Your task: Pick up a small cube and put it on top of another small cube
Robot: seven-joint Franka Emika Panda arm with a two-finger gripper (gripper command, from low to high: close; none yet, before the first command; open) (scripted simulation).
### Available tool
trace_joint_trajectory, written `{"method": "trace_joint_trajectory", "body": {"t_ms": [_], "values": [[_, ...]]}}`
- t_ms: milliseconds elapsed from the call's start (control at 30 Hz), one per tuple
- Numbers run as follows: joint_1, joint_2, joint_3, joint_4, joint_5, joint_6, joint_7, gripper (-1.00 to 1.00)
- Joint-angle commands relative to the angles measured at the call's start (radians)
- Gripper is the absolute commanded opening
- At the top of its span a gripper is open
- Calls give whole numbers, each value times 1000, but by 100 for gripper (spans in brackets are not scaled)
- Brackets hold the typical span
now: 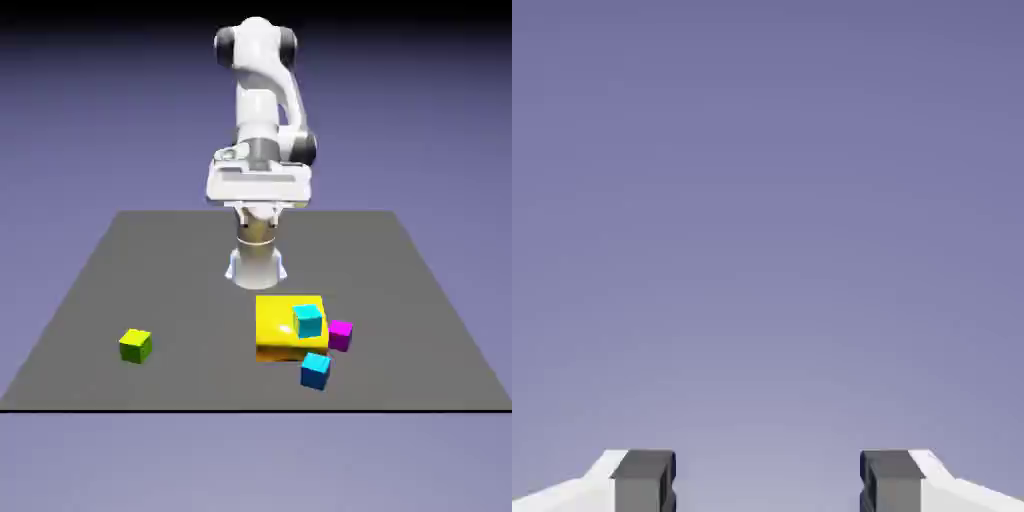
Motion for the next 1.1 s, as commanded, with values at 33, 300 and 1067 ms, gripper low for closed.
{"method": "trace_joint_trajectory", "body": {"t_ms": [33,300,1067], "values": [[0,73,30,52,-42,-75,-13,0],[1,362,152,260,-212,-375,-66,0],[-1,1147,447,783,-683,-1114,-183,0]]}}
